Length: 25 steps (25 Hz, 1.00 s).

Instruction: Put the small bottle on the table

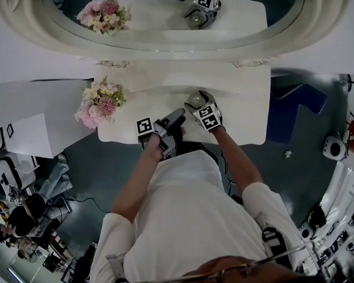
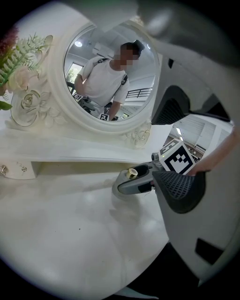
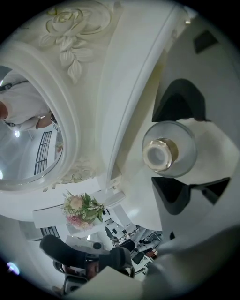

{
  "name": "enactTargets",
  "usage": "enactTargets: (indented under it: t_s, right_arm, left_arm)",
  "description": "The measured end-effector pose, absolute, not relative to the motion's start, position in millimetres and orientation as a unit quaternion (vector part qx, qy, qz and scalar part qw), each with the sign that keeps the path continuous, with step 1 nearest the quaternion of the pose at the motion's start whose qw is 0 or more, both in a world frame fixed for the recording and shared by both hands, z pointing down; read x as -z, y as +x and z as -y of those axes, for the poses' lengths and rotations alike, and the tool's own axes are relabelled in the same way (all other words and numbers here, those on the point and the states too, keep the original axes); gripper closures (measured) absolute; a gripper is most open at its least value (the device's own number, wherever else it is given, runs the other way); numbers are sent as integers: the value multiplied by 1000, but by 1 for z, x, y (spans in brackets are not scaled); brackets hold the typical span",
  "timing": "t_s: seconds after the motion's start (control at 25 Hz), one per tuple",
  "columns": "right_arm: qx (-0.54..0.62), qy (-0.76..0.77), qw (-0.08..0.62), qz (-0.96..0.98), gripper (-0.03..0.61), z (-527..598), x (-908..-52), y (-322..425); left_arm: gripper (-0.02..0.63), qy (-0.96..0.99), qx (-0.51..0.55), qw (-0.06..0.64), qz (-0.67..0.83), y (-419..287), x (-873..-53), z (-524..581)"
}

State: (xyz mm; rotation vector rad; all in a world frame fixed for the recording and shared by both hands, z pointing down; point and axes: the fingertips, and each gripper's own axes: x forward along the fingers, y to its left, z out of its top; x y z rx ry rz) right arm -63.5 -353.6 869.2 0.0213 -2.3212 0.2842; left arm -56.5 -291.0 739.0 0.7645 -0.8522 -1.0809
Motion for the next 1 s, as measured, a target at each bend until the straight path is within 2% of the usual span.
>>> enactTargets:
  t_s: [0.32, 0.52, 0.84, 1.0]
  right_arm:
    - [-110, 20, 355, 928, 216, 355, -834, -61]
    - [-121, 42, 330, 935, 304, 361, -803, -47]
    - [-143, 67, 301, 940, 385, 335, -760, -24]
    - [-167, 84, 281, 941, 419, 319, -735, -15]
  left_arm:
    - [302, 366, 488, 689, 392, -58, -736, 289]
    - [310, 375, 484, 683, 398, -54, -730, 286]
    - [360, 438, 464, 671, 378, -47, -698, 272]
    - [408, 458, 467, 660, 369, -53, -690, 260]
